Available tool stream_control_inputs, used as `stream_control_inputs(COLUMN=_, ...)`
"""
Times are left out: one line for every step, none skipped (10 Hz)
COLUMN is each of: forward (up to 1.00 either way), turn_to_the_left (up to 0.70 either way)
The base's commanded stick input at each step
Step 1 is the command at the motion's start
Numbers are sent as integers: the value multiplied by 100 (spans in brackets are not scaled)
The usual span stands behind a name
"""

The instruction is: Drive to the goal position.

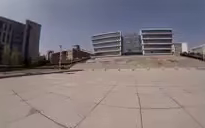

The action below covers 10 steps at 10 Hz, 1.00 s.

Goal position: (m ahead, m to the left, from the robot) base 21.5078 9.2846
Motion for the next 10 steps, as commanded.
stream_control_inputs(forward=70, turn_to_the_left=0)
stream_control_inputs(forward=70, turn_to_the_left=0)
stream_control_inputs(forward=70, turn_to_the_left=0)
stream_control_inputs(forward=70, turn_to_the_left=0)
stream_control_inputs(forward=70, turn_to_the_left=0)
stream_control_inputs(forward=70, turn_to_the_left=0)
stream_control_inputs(forward=70, turn_to_the_left=0)
stream_control_inputs(forward=70, turn_to_the_left=0)
stream_control_inputs(forward=70, turn_to_the_left=0)
stream_control_inputs(forward=70, turn_to_the_left=0)
